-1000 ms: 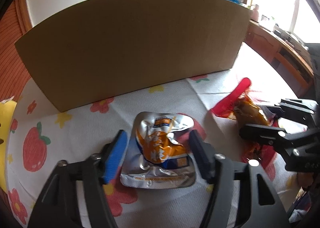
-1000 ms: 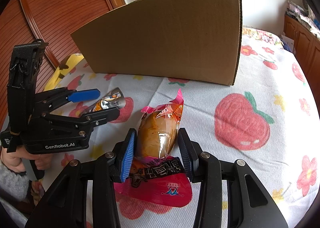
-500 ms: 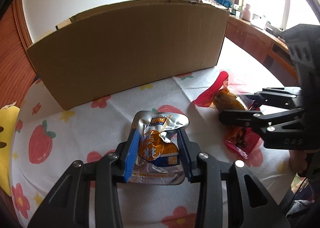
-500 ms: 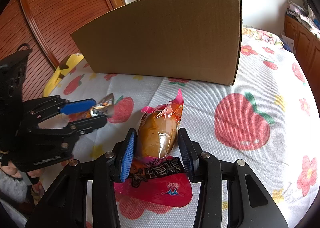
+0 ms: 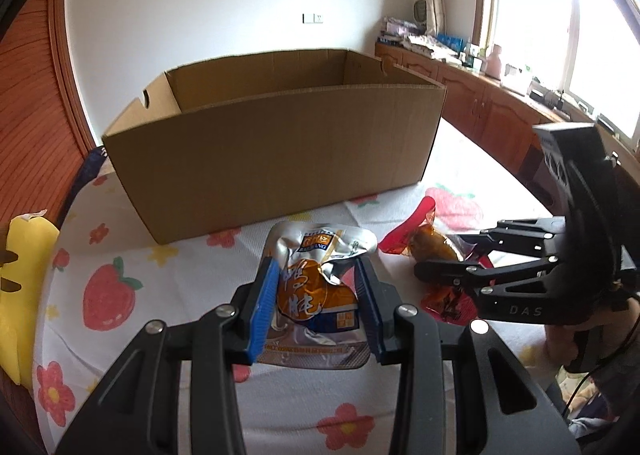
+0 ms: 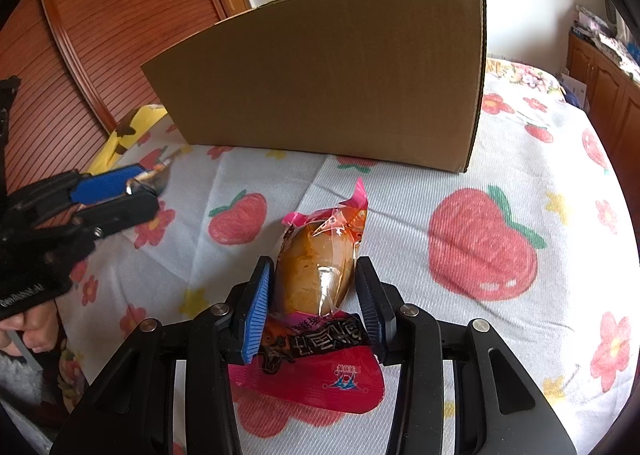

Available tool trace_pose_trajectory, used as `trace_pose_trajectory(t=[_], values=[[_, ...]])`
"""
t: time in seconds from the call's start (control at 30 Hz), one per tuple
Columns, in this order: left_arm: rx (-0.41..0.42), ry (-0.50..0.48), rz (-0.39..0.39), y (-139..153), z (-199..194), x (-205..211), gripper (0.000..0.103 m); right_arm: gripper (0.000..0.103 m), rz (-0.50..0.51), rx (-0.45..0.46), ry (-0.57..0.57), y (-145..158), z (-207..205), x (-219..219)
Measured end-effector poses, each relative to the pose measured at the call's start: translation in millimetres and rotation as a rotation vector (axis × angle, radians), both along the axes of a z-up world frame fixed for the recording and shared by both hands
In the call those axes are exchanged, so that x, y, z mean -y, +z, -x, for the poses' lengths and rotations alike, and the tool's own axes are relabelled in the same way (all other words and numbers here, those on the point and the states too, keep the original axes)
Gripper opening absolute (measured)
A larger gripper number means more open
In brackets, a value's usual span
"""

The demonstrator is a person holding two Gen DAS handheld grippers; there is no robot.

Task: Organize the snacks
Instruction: 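Carry both packets over the cardboard box and open both grippers to drop them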

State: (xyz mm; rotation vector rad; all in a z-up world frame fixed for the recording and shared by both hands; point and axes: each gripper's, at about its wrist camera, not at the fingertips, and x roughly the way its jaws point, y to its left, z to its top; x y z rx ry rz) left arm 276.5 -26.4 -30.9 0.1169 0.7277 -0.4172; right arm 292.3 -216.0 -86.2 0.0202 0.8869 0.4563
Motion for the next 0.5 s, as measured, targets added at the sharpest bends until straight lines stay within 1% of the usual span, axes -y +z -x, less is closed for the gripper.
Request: trace_pose_trajectory(t=[0.2,0.5], values=[[0.017,0.015,0.032,7,5,-6,0.038,0.04,0.0,0.032,-0.015,6,5,3],[0.054,0.051,0.078,23,2,-20,0.038,0.04,0.003,0.122,-0.003,44,16,6]])
